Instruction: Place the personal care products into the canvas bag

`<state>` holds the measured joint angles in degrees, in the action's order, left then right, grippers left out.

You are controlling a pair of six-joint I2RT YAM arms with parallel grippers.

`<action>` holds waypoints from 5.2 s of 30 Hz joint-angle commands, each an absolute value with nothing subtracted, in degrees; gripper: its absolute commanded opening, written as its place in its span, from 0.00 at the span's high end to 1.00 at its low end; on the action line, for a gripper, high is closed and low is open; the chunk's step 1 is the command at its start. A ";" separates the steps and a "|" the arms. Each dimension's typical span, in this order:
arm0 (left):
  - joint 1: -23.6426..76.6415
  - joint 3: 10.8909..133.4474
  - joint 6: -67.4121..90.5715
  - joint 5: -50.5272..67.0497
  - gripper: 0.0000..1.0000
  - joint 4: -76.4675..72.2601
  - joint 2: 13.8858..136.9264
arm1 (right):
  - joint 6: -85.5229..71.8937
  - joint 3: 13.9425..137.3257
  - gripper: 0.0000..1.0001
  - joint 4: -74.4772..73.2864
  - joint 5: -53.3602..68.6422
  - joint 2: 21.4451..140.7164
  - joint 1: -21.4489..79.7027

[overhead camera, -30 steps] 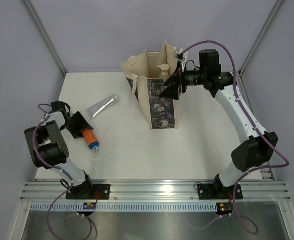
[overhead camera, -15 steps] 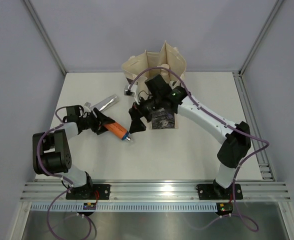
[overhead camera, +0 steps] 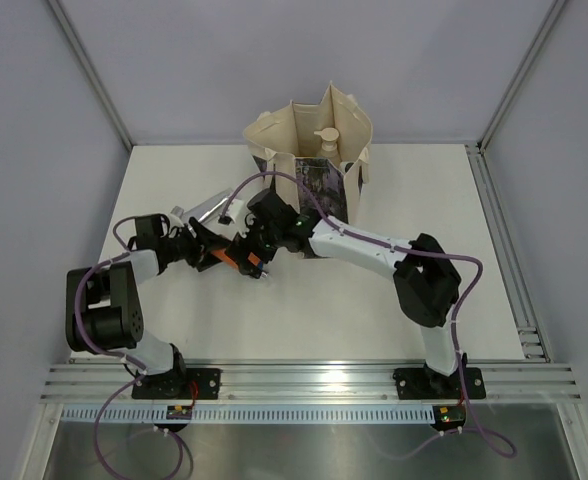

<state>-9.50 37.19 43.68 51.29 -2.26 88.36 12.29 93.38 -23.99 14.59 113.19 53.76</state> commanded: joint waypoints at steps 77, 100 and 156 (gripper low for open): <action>-15.21 52.13 15.21 19.50 0.01 21.46 56.07 | 10.27 129.30 1.00 -29.00 25.56 116.99 22.24; -4.83 67.67 -6.49 11.26 0.01 18.28 88.06 | 21.70 125.33 0.00 -49.82 34.88 110.40 20.48; 2.02 95.97 -21.98 9.22 0.62 35.24 118.84 | 24.34 104.94 0.01 -50.00 53.51 90.35 15.29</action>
<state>1.96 93.17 -25.93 9.54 34.81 121.69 24.18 105.14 -50.63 50.00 92.40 15.59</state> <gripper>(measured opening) 0.462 0.993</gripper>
